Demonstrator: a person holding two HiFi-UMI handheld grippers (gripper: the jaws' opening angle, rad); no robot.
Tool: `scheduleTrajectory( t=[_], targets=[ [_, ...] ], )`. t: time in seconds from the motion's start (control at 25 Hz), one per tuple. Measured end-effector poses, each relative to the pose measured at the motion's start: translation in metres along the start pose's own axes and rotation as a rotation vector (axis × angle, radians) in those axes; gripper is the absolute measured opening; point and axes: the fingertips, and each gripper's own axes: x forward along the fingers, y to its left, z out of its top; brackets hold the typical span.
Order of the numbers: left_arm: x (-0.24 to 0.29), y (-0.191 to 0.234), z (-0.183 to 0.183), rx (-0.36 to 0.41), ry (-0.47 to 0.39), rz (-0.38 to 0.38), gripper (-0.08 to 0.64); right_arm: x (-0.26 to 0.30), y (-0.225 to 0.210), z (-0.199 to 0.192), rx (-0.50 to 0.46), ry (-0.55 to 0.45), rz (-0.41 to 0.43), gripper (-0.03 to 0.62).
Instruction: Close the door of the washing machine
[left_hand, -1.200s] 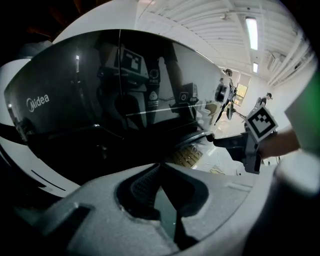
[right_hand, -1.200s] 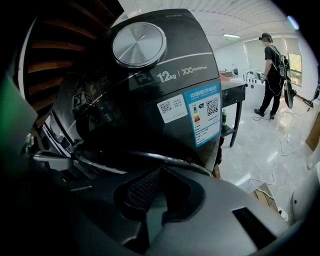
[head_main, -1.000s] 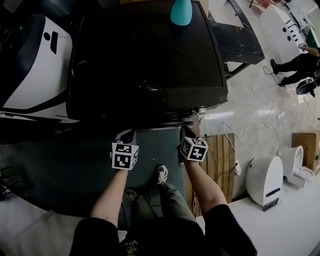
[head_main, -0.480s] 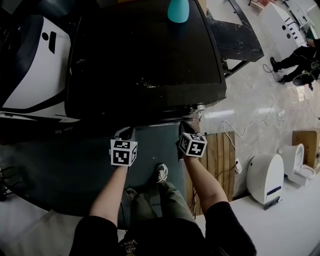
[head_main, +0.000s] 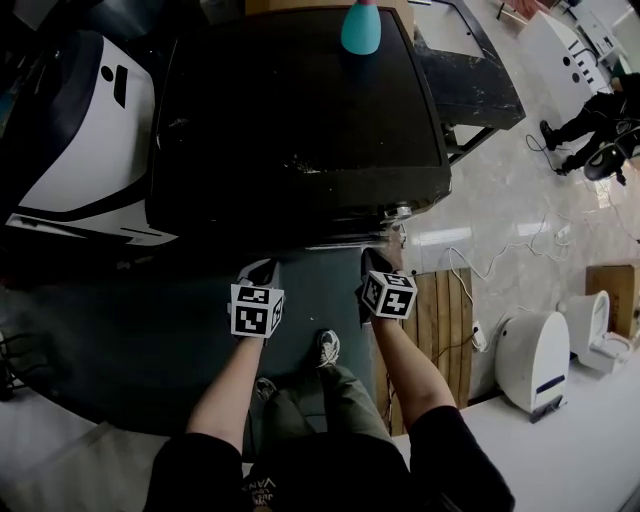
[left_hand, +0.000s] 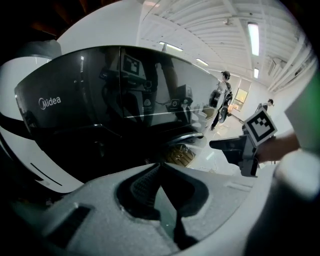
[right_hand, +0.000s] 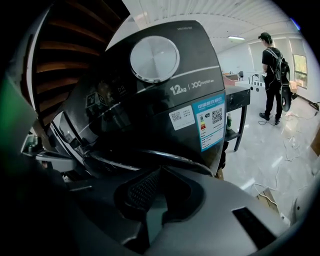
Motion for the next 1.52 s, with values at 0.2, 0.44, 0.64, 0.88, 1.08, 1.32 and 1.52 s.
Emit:
scheduleTrajectory(
  t=[0.2,0.44,0.64,0.88,1.08,1.32,1.52],
  targets=[
    [-0.026,-0.017,0.003,0.008,-0.046,-0.050,0.011,-0.032,0.021,0.009,-0.014,-0.053,0.021,0.000],
    [-0.073,-0.028,0.003,0.065,-0.100,-0.101,0.011,-0.091,0.053,0.020,0.002,-0.144,0.038,-0.002],
    [-0.123,-0.038,-0.001,0.128,-0.162,-0.146,0.011,-0.143,0.077,0.021,-0.006,-0.218,0.027,-0.002],
    [-0.194,-0.049,-0.016,0.174,-0.247,-0.189,0.011,-0.212,0.114,0.015,-0.007,-0.320,-0.005,-0.002],
    [-0.251,-0.049,-0.031,0.199,-0.306,-0.213,0.011,-0.264,0.142,-0.005,-0.061,-0.383,-0.031,-0.002],
    [-0.307,-0.041,-0.053,0.237,-0.358,-0.223,0.011,-0.317,0.188,-0.023,-0.059,-0.463,-0.003,-0.002],
    [-0.345,-0.031,-0.069,0.247,-0.380,-0.222,0.011,-0.353,0.227,-0.044,-0.091,-0.494,0.023,-0.002]
  ],
)
